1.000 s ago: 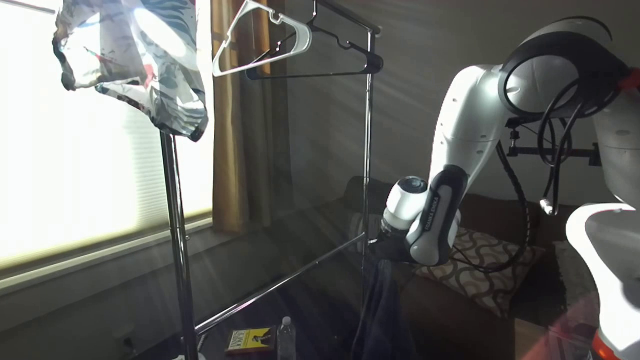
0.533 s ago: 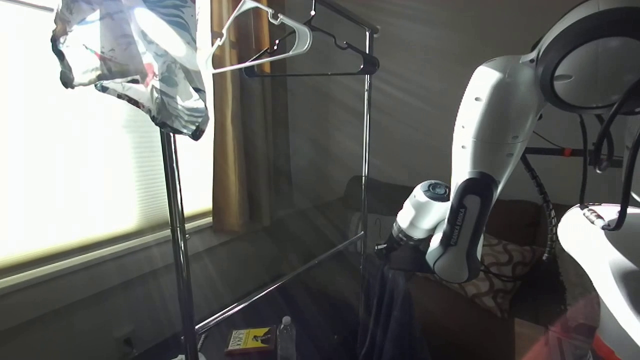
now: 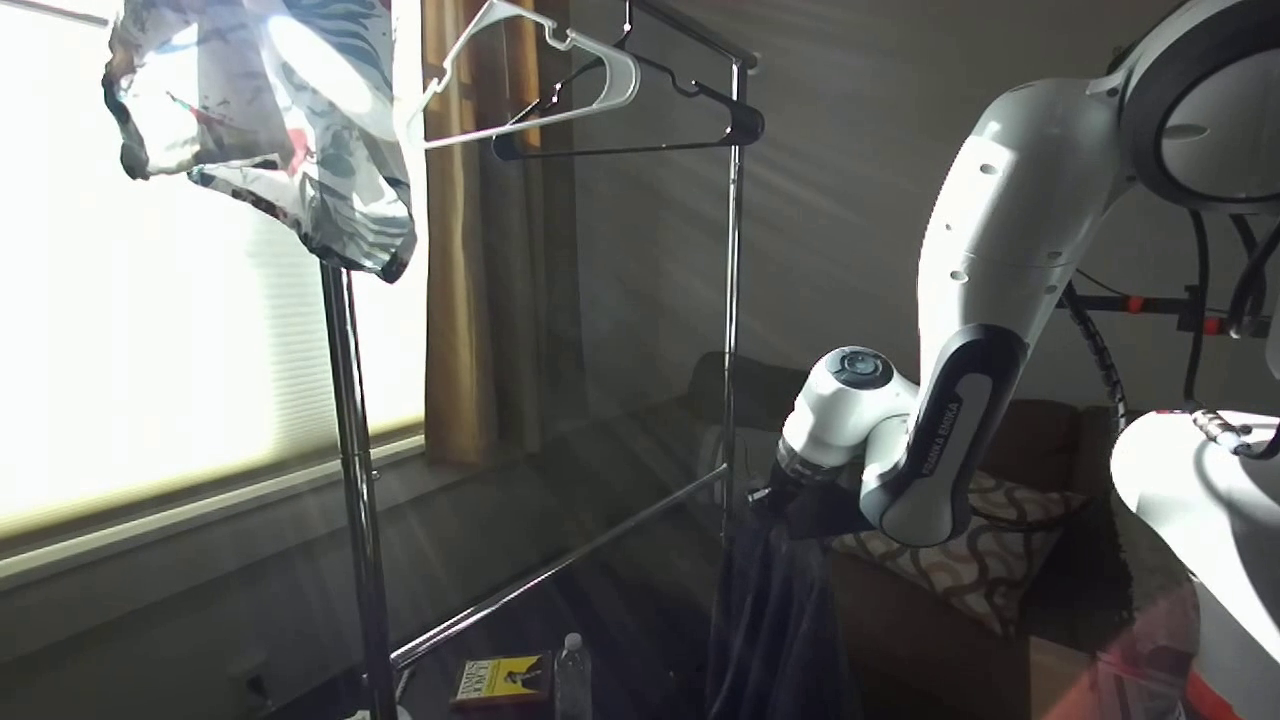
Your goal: Move the hanger with the rob to the top rod
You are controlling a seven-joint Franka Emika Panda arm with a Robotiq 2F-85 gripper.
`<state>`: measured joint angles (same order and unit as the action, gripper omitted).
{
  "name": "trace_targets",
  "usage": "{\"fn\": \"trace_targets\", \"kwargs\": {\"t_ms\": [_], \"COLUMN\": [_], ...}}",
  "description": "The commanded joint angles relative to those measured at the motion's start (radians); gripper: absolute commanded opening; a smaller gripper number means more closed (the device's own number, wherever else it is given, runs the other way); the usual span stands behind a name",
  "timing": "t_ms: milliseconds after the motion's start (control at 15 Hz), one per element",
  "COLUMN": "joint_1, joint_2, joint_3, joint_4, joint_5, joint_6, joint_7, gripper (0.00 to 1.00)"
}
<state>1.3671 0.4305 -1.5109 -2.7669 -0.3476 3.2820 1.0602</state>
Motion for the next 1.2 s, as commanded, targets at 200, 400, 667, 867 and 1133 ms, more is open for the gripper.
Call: {"fn": "trace_targets", "kwargs": {"t_ms": [200, 400, 667, 867, 1133], "joint_1": [0.059, 0.116, 0.281, 0.469, 0.727], "joint_2": [-0.037, 0.012, 0.063, 0.033, 0.073], "joint_3": [-0.112, -0.223, -0.498, -0.707, -0.955], "joint_4": [0.0, 0.0, 0.006, 0.008, 0.008], "joint_5": [-0.06, -0.05, -0.064, -0.133, -0.189], "joint_6": [-0.05, -0.01, -0.05, -0.124, -0.207], "joint_7": [-0.001, 0.004, -0.026, -0.179, -0.364], "gripper": [0.02, 0.02, 0.02, 0.02, 0.02]}}
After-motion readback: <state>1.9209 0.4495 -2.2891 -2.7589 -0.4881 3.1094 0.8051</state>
